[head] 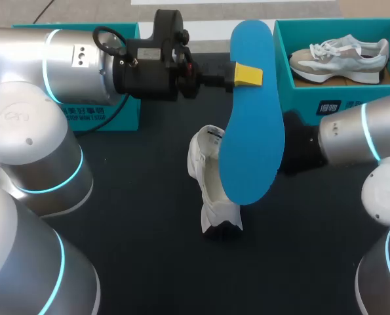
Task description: Take the shoe out of the shoebox, open the shoe tongue, remove and reinsert the insole, then place the shoe into the shoebox
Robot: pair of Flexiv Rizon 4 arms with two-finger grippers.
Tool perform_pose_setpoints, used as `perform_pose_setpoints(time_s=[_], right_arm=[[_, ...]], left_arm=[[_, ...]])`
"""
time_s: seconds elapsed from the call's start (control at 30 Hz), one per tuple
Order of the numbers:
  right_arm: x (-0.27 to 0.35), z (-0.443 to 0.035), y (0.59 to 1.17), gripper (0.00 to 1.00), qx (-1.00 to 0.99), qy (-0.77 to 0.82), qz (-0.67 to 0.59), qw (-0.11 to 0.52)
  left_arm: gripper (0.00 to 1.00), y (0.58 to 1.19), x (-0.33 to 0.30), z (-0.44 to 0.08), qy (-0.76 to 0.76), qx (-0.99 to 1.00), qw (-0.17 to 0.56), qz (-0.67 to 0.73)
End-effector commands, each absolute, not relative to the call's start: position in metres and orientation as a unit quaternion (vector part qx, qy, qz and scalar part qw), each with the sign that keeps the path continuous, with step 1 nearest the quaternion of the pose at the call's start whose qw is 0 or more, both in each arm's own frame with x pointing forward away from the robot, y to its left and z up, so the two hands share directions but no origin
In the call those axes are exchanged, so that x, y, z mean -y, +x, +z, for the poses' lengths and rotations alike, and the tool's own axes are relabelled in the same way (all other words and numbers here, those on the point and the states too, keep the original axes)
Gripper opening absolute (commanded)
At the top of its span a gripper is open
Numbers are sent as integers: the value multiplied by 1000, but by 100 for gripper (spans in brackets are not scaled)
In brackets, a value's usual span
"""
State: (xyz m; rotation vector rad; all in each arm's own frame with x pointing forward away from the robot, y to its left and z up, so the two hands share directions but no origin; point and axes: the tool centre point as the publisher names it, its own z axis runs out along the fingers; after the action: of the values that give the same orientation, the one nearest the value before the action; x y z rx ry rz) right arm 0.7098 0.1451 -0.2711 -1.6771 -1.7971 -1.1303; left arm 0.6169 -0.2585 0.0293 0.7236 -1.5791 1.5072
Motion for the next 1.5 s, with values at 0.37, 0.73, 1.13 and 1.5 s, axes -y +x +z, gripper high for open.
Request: perform_pose_setpoints(time_s=[0.37,0.73,1.13,1.5], right_arm=[[-93,-226,708,100,605,-513,-500,347],[-82,-198,725,100,589,-506,-513,365],[-84,-197,728,100,576,-517,-512,372],[-84,-197,728,100,576,-517,-512,372]], left_arm=[[0,616,260,29,288,627,408,598],[0,616,260,29,288,627,408,598],[0,616,260,29,288,627,408,598],[0,616,260,29,288,627,408,598]])
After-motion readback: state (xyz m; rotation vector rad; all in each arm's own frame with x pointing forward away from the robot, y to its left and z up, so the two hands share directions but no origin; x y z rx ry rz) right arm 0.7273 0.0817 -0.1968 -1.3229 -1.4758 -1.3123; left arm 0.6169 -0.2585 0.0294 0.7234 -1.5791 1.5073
